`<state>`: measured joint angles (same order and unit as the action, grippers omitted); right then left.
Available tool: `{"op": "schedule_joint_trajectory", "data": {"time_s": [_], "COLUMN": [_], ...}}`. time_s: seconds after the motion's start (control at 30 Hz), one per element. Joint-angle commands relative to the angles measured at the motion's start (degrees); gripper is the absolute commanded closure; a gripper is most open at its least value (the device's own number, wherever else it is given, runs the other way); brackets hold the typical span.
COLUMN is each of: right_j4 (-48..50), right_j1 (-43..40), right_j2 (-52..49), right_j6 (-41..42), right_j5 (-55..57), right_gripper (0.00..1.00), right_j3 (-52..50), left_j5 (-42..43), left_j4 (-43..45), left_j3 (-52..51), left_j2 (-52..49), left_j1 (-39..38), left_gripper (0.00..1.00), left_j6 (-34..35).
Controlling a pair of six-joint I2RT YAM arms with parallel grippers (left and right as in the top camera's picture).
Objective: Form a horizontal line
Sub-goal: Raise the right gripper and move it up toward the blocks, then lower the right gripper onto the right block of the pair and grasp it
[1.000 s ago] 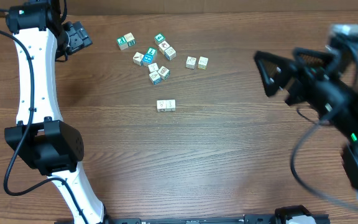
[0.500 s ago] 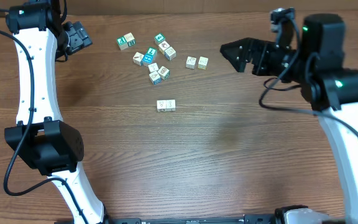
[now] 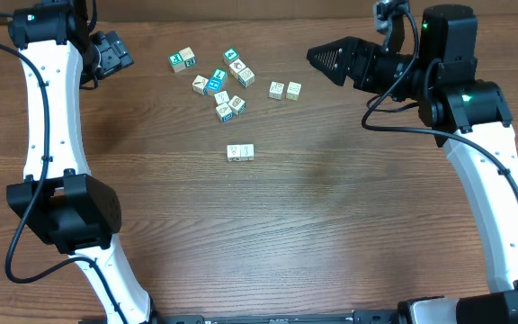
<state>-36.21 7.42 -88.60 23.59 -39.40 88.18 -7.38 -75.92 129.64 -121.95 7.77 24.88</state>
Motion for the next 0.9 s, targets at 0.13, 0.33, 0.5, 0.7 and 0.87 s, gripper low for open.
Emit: {"op": "schedule_joint_trajectory", "data": {"time_s": [0.13, 0.33, 0.5, 0.7, 0.87], "right_j4": [1.2, -2.6, -4.8, 0.7, 6.4], "right_j1": [0.0, 2.3, 4.3, 7.6, 10.0], "right_j2": [-0.9, -1.1, -1.4, -3.8, -9.6], "right_j6": [9.9, 8.9, 7.9, 6.3, 4.4], "right_j5": [11.5, 17.2, 26.8, 32.5, 35.2], "right_gripper": [0.11, 0.10, 0.07, 0.07, 0.05], "right_j3": [1.0, 1.0, 1.0, 1.0, 1.0], "left_j5": [-0.5, -0.5, -0.5, -0.5, -0.5], "left_j4": [-0.2, -0.2, -0.2, -0.2, -0.2], "left_j3": [0.8, 0.8, 0.8, 0.8, 0.8], "left_j2": [0.5, 0.5, 0.5, 0.5, 0.5], "left_j1": [0.1, 0.1, 0.1, 0.1, 0.1], "left_gripper": [0.00, 0.01, 0.00, 0.00, 0.00], "left_j6": [-1.1, -1.1, -1.1, -1.1, -1.1]}}
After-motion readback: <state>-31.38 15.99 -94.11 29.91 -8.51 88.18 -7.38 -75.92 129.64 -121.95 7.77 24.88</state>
